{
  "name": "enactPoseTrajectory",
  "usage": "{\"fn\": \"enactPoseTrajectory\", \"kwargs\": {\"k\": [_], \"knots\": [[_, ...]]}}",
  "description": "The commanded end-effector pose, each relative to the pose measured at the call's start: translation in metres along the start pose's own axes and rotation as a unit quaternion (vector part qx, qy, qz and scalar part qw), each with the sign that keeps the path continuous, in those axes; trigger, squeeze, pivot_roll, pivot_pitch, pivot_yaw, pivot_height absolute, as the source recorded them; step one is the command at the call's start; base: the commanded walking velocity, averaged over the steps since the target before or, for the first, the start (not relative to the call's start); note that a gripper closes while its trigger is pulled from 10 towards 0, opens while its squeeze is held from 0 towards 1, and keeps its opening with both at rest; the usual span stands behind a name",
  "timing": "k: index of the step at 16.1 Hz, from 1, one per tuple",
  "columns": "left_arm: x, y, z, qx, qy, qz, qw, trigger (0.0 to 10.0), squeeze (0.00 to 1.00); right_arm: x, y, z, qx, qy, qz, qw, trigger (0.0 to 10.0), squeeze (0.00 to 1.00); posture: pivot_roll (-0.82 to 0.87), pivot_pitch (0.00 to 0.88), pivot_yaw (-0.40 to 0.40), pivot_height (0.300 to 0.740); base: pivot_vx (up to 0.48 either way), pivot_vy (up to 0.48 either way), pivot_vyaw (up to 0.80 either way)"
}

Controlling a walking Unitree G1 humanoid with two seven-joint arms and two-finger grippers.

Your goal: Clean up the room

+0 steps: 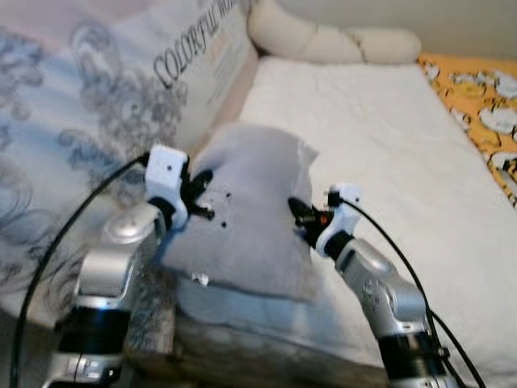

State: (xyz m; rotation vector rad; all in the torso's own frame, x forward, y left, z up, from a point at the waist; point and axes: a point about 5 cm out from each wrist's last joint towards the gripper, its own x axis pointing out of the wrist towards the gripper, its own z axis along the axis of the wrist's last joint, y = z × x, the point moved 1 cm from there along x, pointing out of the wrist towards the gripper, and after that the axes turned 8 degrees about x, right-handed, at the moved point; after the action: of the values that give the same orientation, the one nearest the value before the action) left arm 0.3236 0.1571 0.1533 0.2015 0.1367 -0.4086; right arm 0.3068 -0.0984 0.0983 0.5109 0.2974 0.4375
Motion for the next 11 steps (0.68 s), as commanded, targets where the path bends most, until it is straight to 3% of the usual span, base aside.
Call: {"fn": "enactPoseTrajectory", "kwargs": {"k": [1, 4, 11], "knots": [[0.001, -0.002, 0.011, 0.014, -0.024, -0.002, 1.000, 10.0, 0.00, -0.004, -0.006, 0.006, -0.006, -0.016, -0.013, 1.000, 10.0, 0.00, -0.02, 0.000, -0.002, 0.740, 0.352, 0.000, 0.00], [0.002, -0.001, 0.013, 0.018, -0.027, -0.007, 0.999, 10.0, 0.00, -0.003, -0.005, 0.006, 0.000, -0.019, -0.013, 1.000, 10.0, 0.00, -0.03, 0.000, 0.004, 0.740, 0.341, 0.000, 0.00], [0.014, -0.003, 0.013, 0.052, -0.028, -0.022, 0.998, 10.0, 0.00, -0.009, -0.024, 0.008, 0.012, -0.034, -0.065, 0.997, 10.0, 0.00, -0.06, 0.000, 0.038, 0.740, 0.000, 0.000, 0.00]]}}
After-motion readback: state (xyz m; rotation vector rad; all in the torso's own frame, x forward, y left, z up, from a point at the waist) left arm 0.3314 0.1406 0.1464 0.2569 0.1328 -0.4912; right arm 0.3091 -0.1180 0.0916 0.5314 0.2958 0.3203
